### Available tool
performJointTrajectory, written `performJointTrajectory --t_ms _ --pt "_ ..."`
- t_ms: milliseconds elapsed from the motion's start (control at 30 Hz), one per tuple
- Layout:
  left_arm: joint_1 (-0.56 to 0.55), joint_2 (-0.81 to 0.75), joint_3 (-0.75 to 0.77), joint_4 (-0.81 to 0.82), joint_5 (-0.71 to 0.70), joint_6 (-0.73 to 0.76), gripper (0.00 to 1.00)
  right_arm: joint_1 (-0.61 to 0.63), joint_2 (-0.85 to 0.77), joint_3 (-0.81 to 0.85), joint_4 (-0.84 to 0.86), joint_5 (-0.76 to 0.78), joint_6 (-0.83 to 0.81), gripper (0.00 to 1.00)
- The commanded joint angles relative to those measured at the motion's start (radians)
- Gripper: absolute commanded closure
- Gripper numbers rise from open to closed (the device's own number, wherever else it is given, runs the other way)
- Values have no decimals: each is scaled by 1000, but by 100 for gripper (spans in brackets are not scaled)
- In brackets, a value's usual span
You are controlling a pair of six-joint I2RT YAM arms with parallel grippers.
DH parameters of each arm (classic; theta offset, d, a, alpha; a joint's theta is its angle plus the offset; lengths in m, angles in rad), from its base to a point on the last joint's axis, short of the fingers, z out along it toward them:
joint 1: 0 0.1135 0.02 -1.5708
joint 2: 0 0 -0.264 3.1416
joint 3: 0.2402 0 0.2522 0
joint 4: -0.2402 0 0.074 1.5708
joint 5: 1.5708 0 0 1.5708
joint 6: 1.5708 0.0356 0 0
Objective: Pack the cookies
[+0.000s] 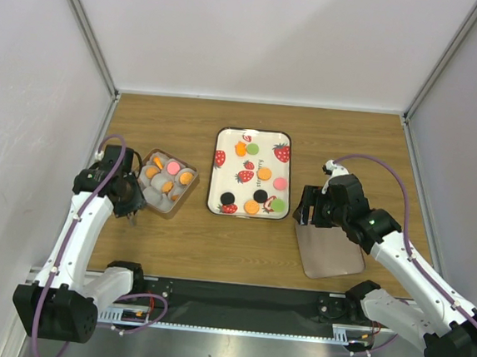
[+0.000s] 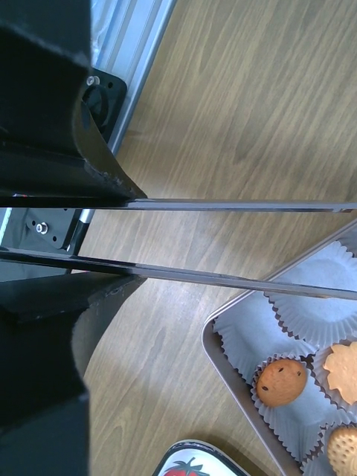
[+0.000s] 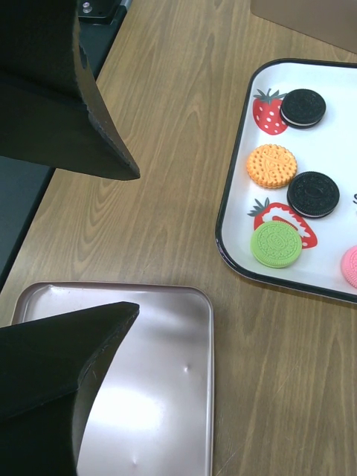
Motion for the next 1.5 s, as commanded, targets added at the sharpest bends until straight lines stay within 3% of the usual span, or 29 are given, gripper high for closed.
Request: performJointTrajectory --t_ms 0,700,800,1100,1267,1467 --pt "10 -18 -3 20 -23 -25 57 1 -14 -6 32 -6 -13 27" --pt "-1 -36 49 47 25 19 50 1 -5 -8 37 -6 -13 27" --pt "-66 -29 107 44 8 16 49 2 -2 -8 33 -3 -13 27" --pt "-565 163 228 43 -78 -47 50 -1 7 -6 32 8 -11 27" --pt "-734 279 251 73 -52 -45 51 1 16 -6 27 17 -10 27" --pt "-791 339 227 110 3 -16 49 -1 15 -6 27 26 -10 27"
